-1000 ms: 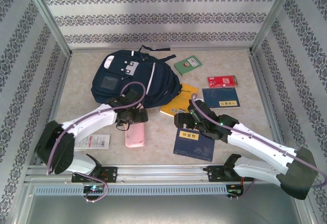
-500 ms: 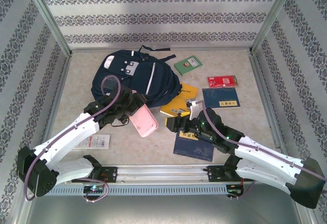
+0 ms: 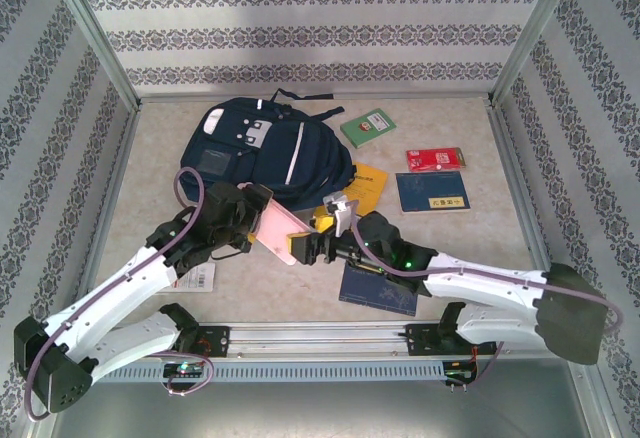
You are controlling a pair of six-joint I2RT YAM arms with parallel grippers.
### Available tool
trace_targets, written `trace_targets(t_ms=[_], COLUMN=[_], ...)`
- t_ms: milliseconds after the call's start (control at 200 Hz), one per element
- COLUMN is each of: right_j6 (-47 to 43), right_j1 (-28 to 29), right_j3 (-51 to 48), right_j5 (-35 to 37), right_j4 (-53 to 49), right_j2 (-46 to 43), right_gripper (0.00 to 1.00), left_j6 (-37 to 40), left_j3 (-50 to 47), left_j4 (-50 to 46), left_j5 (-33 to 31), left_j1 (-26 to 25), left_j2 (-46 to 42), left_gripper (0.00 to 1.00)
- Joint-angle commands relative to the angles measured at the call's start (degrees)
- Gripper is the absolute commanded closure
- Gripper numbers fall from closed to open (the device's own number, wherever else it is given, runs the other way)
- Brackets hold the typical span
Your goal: Pack books, pencil case, and school supplies into a backpack
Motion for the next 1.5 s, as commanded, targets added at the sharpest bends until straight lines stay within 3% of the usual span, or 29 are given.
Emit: trace_targets(t_ms=[0, 285, 520, 620, 939, 1164, 1349, 1494], right_j6=[0.39, 7.09, 8.59, 8.52, 7.22, 5.99, 6.48, 9.3], right_j1=[1.37, 2.23, 2.58, 2.66, 2.67, 2.59, 2.45, 0.0], right_j3=[2.69, 5.29, 4.93, 4.93, 3.69, 2.56, 2.74, 2.96], right_j5=[0.11, 0.83, 2.03, 1.74, 4.52, 6.74, 6.25, 5.34], right_j4=[6.93, 10.11, 11.78, 12.05, 10.77, 9.39, 9.3, 6.08], right_j2=[2.78, 10.77, 11.98, 12.26, 9.94, 7.75, 7.95, 6.28], right_gripper=[0.08, 0.3, 0.44, 0.55, 0.63, 0.73, 0.74, 0.73], left_j6=[-2.66, -3.67, -4.09, -3.94, -2.18, -0.81, 1.61, 6.0], left_j3=[-0.76, -1.97, -2.92, -2.95, -1.97, -1.42, 0.28, 2.13], left_j4=[3.21, 4.04, 3.84, 3.91, 2.54, 2.74, 3.05, 1.5], left_j5=[-1.32, -1.64, -2.56, -2.41, -2.91, -2.79, -1.13, -3.35], left_j1=[-0.73, -0.73, -0.73, -0.73, -0.73, -0.73, -0.73, -0.73], left_j2=[-1.41, -2.75, -4.1, -3.99, -3.94, -3.29, -0.66, -0.35], left_gripper=[0.34, 0.36, 0.36, 0.36, 0.11, 0.08, 0.0, 0.0])
